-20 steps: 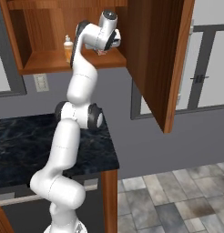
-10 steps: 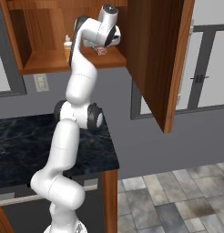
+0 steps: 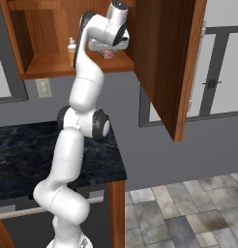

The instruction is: Pick up the soap dispenser and bar soap from the sink, and place them back in the cabinet, and close the cabinet door.

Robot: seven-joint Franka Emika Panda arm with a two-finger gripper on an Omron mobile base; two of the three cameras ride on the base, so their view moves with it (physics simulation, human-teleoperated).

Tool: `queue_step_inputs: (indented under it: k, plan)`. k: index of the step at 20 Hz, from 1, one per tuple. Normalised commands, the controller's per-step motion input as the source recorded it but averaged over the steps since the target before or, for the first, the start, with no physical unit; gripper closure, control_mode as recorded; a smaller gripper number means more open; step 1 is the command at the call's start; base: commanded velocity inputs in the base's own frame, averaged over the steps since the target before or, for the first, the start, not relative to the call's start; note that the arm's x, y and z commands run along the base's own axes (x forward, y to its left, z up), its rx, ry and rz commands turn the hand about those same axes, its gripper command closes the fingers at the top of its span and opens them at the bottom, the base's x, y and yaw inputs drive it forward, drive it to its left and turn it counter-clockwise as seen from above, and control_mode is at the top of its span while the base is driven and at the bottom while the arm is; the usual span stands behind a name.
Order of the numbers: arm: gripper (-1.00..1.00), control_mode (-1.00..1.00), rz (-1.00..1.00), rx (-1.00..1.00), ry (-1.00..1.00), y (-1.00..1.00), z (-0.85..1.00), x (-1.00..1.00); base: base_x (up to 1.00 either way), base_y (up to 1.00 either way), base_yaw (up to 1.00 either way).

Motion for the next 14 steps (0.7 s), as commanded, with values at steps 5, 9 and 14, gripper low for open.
queue_step_inputs:
  k: [5,9,14]
  plan:
    - [-1.00,-1.00,0.00,0.00,-0.14,0.00,-0.58,-0.39,0.00,0.00,0.00]
    - [-1.00,-1.00,0.00,0.00,-0.20,0.00,-0.50,-0.43,0.00,0.00,0.00]
    - [-1.00,-1.00,0.00,-0.04,-0.31,0.03,-0.39,-0.47,0.00,0.00,0.00]
